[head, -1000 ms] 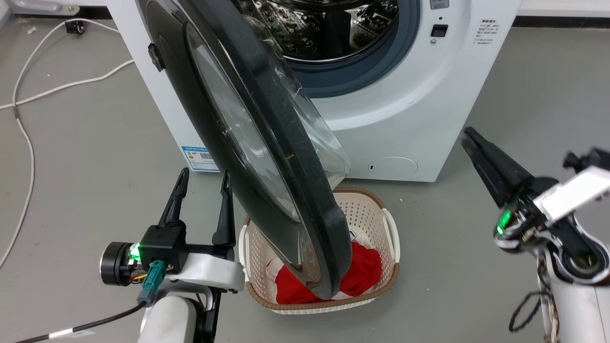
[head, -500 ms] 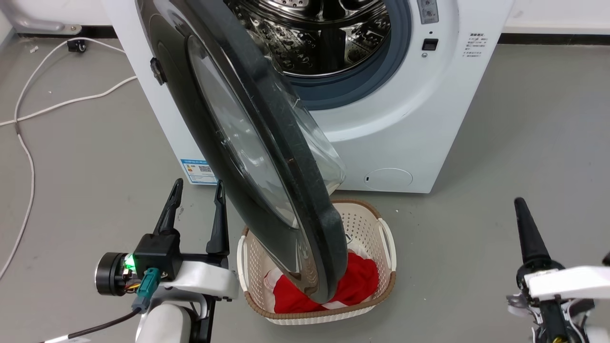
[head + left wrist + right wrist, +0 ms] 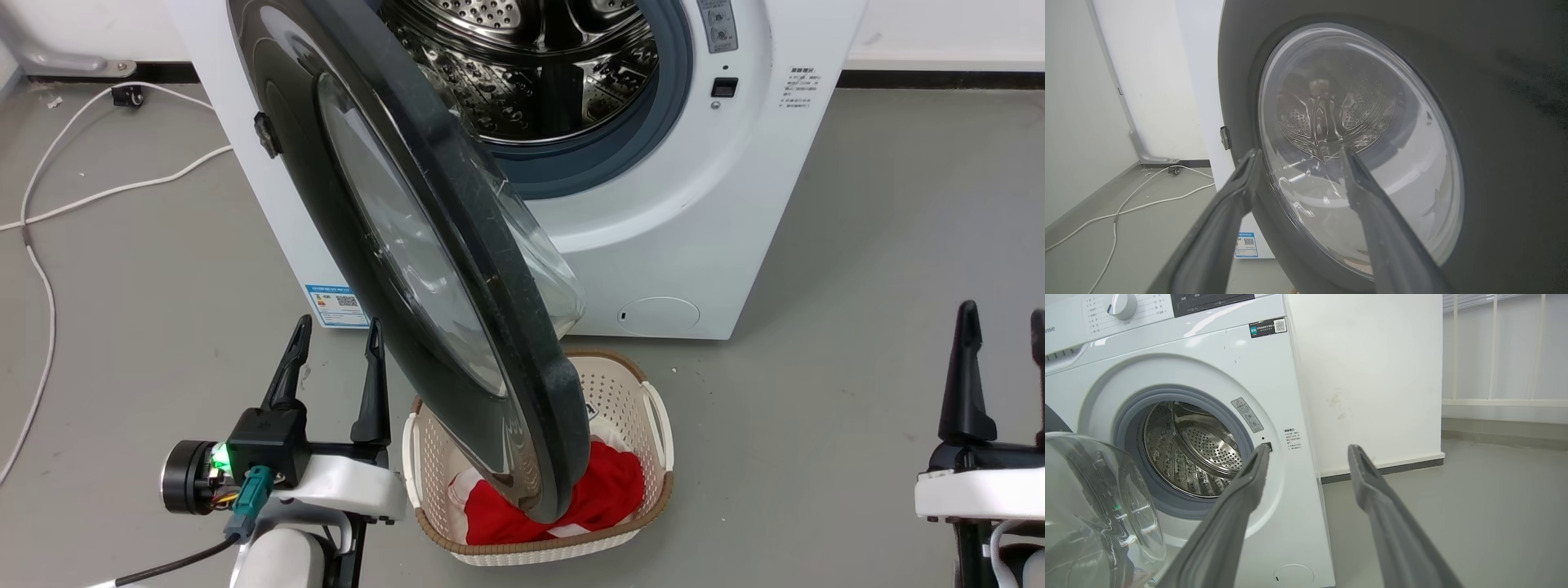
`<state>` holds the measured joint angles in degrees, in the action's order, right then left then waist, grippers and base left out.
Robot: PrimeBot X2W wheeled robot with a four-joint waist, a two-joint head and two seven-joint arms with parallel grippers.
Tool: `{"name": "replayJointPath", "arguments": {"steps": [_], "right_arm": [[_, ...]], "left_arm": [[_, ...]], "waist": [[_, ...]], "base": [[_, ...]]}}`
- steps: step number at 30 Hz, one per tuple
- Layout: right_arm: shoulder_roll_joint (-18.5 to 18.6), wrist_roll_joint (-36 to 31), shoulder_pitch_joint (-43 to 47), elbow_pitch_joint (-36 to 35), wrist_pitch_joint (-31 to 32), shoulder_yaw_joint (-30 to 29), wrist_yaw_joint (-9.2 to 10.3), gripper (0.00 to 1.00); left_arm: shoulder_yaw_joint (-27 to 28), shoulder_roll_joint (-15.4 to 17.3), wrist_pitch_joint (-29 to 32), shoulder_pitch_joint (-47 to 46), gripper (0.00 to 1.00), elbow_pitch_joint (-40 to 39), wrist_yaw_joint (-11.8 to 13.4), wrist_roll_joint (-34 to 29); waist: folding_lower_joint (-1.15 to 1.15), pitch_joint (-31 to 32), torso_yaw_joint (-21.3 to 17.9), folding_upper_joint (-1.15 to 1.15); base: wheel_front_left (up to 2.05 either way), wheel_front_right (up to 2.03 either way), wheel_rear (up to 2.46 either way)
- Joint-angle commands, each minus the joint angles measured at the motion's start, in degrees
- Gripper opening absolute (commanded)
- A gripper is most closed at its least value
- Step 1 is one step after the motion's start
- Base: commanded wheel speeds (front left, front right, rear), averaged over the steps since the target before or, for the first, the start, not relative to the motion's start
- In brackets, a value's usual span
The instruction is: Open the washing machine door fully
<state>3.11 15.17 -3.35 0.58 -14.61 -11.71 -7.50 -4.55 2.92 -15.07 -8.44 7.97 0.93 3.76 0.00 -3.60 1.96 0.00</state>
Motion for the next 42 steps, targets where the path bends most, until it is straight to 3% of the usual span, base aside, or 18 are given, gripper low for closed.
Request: {"name": "replayJointPath", "arguments": {"steps": [1,4,9,17,42], "right_arm": [[-0.2,-5.4,1.2,-2.4,-0.3,0.0,0.02,1.00],[-0.3,-12.8,2.4,-6.0,-0.4,0.8,0.03,1.00],[-0.3,-16.9,5.5,-9.3,-0.4,2.4,0.03,1.00],[-0.3,-15.7,9.6,-8.5,0.2,4.1,0.03,1.00],[-0.3,-12.5,10.8,-6.7,1.5,4.7,0.03,1.00]], "left_arm": [[0.1,-0.1,-0.1,0.5,1.00,-0.1,-0.2,0.0],[0.1,-0.1,-0.1,0.4,1.00,-0.2,-0.1,-0.2],[0.5,-0.1,-0.1,0.4,1.00,-0.1,-0.3,-0.6],[0.9,0.0,-0.1,1.2,1.00,0.5,-0.8,-1.1],[0.6,0.0,-0.1,2.2,1.00,1.4,-1.6,-1.2]], "waist": [[0.00,-0.1,0.0,0.00],[0.00,-0.3,-0.1,0.00],[0.00,-0.3,-0.3,0.00],[0.00,1.3,-0.9,0.00],[0.00,2.1,-1.9,0.00]], "base": [[0.00,0.00,0.00],[0.00,0.00,0.00],[0.00,0.00,0.00],[0.00,0.00,0.00],[0.00,0.00,0.00]]}}
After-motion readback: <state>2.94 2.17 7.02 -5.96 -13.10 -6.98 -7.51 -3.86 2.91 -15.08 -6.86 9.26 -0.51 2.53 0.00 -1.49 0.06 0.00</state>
